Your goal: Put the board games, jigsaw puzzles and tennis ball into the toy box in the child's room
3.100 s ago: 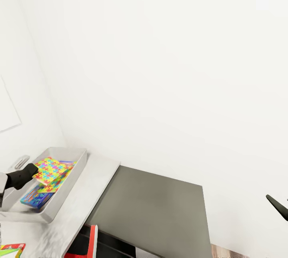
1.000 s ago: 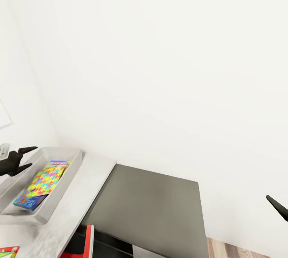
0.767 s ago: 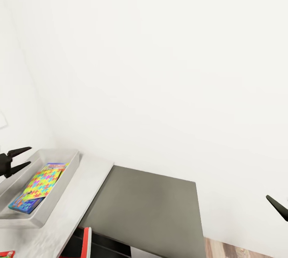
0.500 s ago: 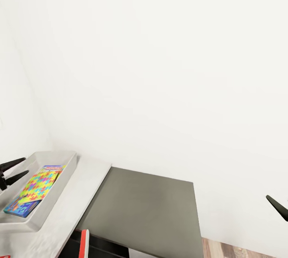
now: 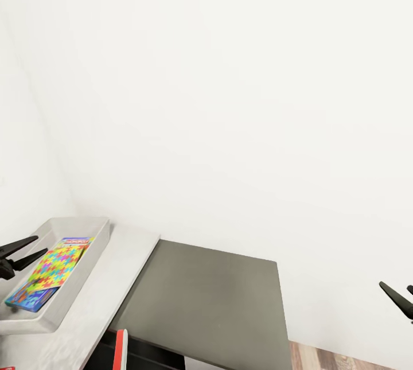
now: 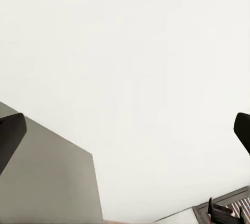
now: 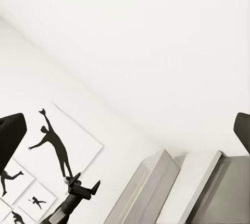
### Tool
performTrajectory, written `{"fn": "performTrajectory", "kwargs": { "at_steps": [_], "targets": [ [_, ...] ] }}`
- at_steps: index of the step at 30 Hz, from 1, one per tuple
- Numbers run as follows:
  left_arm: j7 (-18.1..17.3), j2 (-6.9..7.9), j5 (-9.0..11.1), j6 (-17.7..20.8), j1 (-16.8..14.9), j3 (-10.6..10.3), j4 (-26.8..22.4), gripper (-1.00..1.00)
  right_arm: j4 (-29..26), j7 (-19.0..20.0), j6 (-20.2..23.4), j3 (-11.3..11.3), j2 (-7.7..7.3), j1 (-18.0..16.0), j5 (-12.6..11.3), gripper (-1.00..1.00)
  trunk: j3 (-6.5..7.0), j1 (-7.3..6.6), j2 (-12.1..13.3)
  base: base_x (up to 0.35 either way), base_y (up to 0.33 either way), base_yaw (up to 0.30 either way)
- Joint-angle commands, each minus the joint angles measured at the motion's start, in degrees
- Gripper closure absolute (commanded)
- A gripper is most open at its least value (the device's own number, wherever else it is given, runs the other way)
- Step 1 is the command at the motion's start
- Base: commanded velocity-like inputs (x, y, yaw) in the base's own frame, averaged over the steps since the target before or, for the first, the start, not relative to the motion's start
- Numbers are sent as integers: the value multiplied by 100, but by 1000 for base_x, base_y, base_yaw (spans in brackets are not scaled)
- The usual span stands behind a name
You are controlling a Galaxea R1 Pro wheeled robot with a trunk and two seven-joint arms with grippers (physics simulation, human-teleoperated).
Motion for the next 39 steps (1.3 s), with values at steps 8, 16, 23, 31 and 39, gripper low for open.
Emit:
{"fn": "performTrajectory", "kwargs": {
  "at_steps": [8, 16, 23, 31, 39],
  "targets": [
    [-31, -5, 6, 58, -3, -29, -11, -100, -34, -9, 45, -5, -5, 1, 5, -100, -12, 4, -12, 0, 0, 0],
    [-31, -7, 7, 58, -4, -40, -14, -100, -34, -5, 45, -3, -2, 1, 7, -100, -12, 4, -12, -53, -46, 0],
    [-30, -8, 7, 58, -3, -47, -50, -100, -44, -5, 45, -1, -2, 1, 7, -100, -7, 4, -12, -183, -200, 3],
    [-37, -16, 7, 63, 10, -51, -272, -100, -45, -4, 45, -1, -2, 1, 7, -100, 45, 4, -12, -179, -236, 127],
    [-37, -17, 7, 66, 16, -48, -318, -100, -46, -9, 41, 1, -2, 1, 7, -100, 100, 4, -12, -46, -88, 206]
  ]
}}
